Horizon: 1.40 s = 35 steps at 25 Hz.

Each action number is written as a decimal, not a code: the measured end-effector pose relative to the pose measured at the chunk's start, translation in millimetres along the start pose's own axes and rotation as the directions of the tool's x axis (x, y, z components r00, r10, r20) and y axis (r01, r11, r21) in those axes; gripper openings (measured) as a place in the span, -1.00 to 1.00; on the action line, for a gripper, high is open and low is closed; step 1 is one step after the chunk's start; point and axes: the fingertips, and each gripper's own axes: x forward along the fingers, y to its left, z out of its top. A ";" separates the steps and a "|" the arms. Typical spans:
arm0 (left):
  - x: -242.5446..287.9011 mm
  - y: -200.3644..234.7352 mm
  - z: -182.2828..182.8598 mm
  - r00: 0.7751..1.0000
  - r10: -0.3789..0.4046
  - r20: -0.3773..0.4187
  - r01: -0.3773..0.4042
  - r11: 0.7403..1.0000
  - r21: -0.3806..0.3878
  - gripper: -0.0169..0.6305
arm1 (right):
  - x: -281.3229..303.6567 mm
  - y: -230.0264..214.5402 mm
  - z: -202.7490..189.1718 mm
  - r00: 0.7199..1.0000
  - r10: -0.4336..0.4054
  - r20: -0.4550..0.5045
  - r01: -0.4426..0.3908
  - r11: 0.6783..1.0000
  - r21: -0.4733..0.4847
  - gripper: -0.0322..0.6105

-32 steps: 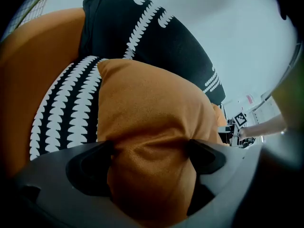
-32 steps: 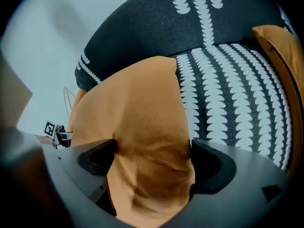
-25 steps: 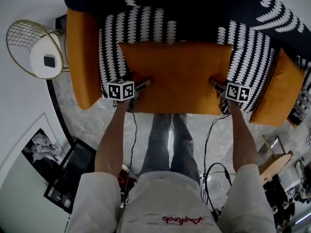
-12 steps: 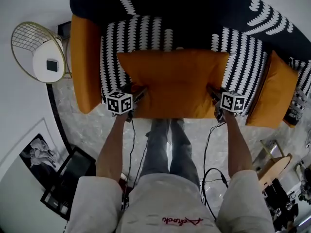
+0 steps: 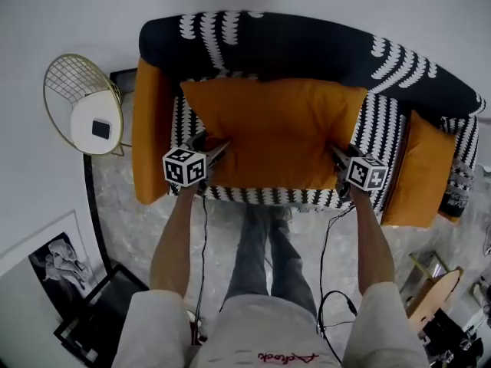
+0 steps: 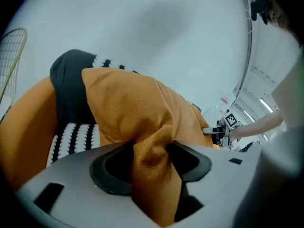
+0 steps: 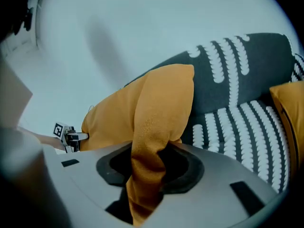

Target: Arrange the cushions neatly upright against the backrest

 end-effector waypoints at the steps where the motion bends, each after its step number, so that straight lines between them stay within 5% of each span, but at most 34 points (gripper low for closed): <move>1: -1.1 -2.1 14.9 1.000 -0.002 0.021 0.002 1.000 0.017 -0.16 | -2.8 3.2 15.4 1.000 0.005 0.023 -0.004 1.000 -0.015 -0.38; 8: 10.0 -1.8 142.4 0.983 -0.026 0.181 -0.003 0.988 0.157 -0.15 | -4.0 13.1 145.9 0.978 0.025 0.208 0.002 0.992 -0.130 -0.37; 13: 23.9 4.2 182.7 0.976 -0.032 0.215 -0.011 0.981 0.196 -0.14 | 2.8 7.6 181.8 0.967 0.015 0.256 0.022 0.990 -0.143 -0.35; 22: 53.6 44.6 147.4 0.989 -0.003 0.146 -0.015 0.993 0.119 -0.11 | 51.6 -16.1 152.1 0.986 -0.026 0.165 0.042 0.994 -0.099 -0.32; 35: 102.7 92.1 111.6 0.997 0.073 -0.037 -0.066 0.982 0.178 0.04 | 101.4 -53.4 121.0 0.990 -0.123 0.068 0.133 0.979 -0.155 -0.14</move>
